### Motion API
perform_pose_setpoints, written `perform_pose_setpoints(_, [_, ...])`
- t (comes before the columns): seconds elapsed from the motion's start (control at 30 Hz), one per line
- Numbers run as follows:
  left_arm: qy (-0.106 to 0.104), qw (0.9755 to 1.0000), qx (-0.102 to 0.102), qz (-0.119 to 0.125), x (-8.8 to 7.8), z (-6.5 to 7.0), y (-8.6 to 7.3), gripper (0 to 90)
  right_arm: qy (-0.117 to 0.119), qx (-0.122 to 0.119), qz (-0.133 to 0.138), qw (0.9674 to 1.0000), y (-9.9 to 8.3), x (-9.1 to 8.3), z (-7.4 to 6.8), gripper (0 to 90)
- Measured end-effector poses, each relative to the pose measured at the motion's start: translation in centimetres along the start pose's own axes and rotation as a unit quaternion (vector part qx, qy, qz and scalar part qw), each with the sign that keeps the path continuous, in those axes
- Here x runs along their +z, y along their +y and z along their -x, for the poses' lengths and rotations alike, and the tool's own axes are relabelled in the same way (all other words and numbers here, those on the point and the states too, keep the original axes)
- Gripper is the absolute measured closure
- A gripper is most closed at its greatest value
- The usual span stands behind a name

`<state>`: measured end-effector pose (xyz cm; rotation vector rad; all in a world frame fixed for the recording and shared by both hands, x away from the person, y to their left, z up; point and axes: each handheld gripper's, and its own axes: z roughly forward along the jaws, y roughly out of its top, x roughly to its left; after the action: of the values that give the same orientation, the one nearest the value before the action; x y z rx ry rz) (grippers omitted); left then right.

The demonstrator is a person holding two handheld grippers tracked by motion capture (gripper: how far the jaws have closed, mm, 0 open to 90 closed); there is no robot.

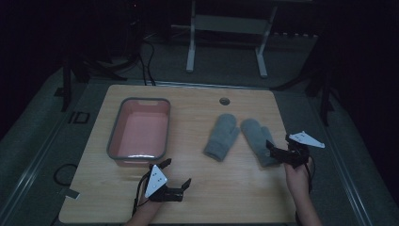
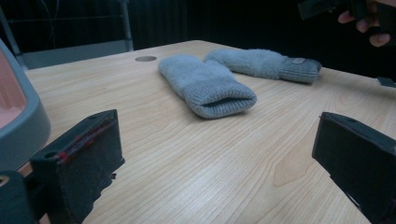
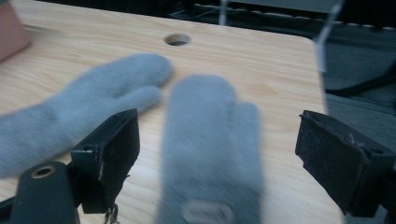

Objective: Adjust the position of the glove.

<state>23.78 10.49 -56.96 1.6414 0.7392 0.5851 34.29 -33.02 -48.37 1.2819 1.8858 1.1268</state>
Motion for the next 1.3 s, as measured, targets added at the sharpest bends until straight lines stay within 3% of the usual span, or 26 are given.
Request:
perform_pose_setpoints(0.17, [-0.002, 1.0000, -0.003, -0.001, 0.0, -0.1, 0.0, 1.2, 0.029, -0.008, -0.004, 0.9995, 1.6, 1.6, -1.2, 13.3])
perform_pose_setpoints(0.3, [0.000, 1.0000, -0.004, -0.002, 0.0, -0.1, 0.0, 1.1, 0.026, -0.021, -0.009, 0.9994, 2.6, 3.0, -2.4, 12.9])
perform_pose_setpoints(0.47, [0.002, 1.0000, -0.006, -0.006, 0.0, -0.1, 0.0, 0.0, 0.051, -0.033, -0.013, 0.9981, 3.5, 4.6, -3.7, 12.8])
perform_pose_setpoints(0.63, [-0.003, 0.9999, -0.011, -0.005, 0.0, -0.3, 0.0, 0.0, 0.057, -0.053, -0.019, 0.9968, 4.1, 6.3, -5.0, 12.9])
perform_pose_setpoints(0.8, [-0.006, 0.9999, -0.013, -0.003, 0.0, -0.3, 0.0, 0.1, 0.067, -0.064, -0.030, 0.9952, 4.3, 8.4, -6.5, 13.0])
perform_pose_setpoints(1.0, [-0.009, 0.9999, -0.012, -0.003, 0.0, -0.2, 0.0, 0.1, 0.079, -0.060, -0.062, 0.9931, 3.9, 11.6, -8.2, 14.1])
perform_pose_setpoints(1.3, [-0.010, 0.9998, -0.016, -0.004, 0.0, -0.3, 0.0, 0.1, 0.077, -0.070, -0.097, 0.9899, 3.2, 15.6, -9.7, 26.0])
